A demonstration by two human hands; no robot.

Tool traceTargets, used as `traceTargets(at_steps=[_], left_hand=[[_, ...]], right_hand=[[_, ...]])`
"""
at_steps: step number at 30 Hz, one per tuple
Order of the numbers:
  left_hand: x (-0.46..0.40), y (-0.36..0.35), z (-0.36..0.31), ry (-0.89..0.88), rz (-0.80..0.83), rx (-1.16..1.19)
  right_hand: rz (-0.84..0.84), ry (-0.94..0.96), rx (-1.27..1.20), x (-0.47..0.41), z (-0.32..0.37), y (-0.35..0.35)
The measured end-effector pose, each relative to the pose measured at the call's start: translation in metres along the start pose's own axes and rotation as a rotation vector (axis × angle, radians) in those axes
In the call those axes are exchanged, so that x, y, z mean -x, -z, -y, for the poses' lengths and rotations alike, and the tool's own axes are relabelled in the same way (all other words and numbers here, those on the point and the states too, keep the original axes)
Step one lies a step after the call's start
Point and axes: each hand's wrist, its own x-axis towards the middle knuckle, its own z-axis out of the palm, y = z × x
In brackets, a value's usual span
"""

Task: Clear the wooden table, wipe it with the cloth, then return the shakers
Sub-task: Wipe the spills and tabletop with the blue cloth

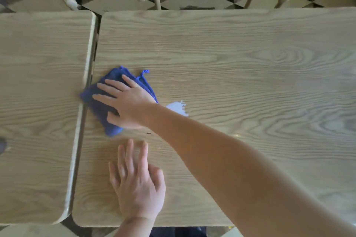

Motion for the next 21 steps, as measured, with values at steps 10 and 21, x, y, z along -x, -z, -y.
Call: traceTargets(at_steps=[10,21], left_hand=[[-0.001,0.002,0.002,-0.026,0.036,-0.012],[0.000,0.013,0.001,-0.034,0.099,0.056]], right_hand=[[-0.245,-0.754,-0.100,0.130,-0.142,0.022],[-0.194,-1.084,-0.171,0.214,0.054,-0.027]])
